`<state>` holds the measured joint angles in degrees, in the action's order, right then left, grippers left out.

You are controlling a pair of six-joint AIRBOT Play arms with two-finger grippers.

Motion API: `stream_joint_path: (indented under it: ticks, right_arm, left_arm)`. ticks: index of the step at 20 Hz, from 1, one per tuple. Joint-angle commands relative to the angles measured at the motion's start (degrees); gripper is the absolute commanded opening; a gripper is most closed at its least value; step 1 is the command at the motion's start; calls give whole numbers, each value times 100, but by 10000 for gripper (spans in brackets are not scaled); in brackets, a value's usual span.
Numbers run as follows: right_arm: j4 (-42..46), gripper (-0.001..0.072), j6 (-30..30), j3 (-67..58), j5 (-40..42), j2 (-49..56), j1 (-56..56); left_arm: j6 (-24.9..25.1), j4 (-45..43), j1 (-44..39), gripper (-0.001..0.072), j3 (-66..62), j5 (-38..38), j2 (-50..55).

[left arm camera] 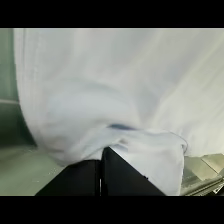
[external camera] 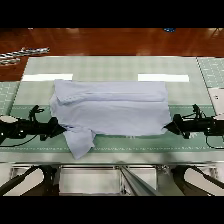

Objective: Fold the shirts.

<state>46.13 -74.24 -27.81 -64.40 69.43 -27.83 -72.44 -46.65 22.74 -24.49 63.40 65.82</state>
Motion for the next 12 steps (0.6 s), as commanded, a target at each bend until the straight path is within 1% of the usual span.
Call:
stream_joint_path:
  ticks: [1,3,5,7,9,12]
  right_arm:
    - [-404,21,597,-310,-505,15,127]
    - [-181,21,520,-627,-658,-181,111]
    - [-190,21,413,-931,-669,-249,111]
    - [-645,21,529,-1222,-562,-114,116]
    - [-1014,20,612,-1593,-498,221,173]
    - [-1213,20,621,-2376,-289,879,627]
  left_arm:
    - [4,85,92,15,-380,275,-39]
    - [114,216,275,15,-890,514,-98]
    - [153,391,339,15,-1401,634,-96]
    - [302,448,190,15,-1873,610,48]
    - [236,468,-22,15,-2343,468,468]
    - [-66,472,-304,15,-3324,323,1419]
